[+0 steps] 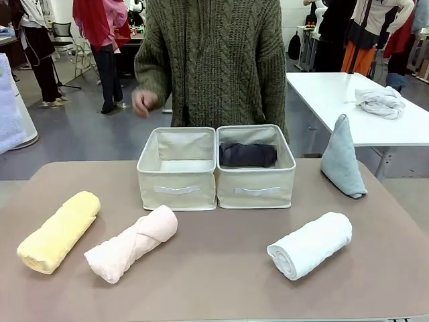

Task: Sort the towels based on their folding style.
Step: Pick up one triangle-folded towel and place it in the left Fabric basket.

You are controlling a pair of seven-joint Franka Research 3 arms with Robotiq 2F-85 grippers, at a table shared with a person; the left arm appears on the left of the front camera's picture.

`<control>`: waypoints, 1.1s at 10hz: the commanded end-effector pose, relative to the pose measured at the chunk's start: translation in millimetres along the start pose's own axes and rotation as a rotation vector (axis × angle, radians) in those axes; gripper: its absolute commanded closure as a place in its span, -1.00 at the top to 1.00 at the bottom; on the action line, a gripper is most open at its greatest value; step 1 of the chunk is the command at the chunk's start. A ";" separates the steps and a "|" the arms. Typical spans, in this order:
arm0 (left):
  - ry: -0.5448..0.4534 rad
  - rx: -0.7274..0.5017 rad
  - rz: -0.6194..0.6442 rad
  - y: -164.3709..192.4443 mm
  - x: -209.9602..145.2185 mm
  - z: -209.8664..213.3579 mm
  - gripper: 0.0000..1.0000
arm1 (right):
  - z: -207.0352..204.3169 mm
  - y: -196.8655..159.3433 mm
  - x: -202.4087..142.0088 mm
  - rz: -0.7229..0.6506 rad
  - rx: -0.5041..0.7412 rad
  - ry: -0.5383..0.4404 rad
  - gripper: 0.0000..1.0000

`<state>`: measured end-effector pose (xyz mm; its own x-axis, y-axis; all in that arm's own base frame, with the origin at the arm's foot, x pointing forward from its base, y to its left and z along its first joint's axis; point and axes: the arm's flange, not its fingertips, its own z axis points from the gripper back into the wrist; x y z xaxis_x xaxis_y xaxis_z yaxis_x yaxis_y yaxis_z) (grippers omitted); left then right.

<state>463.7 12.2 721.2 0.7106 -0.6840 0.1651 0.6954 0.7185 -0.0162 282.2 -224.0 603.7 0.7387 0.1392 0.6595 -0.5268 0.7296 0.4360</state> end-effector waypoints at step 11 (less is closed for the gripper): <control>0.038 0.002 -0.059 10.3 -198.2 27.1 -0.70 | 0.3 0.8 0.2 0.005 0.015 -0.015 1.00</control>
<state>316.4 172.1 716.7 0.6741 -0.7296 0.1151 0.7360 0.6767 -0.0210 281.8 -224.6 603.8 0.7393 0.1375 0.6592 -0.5249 0.7308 0.4363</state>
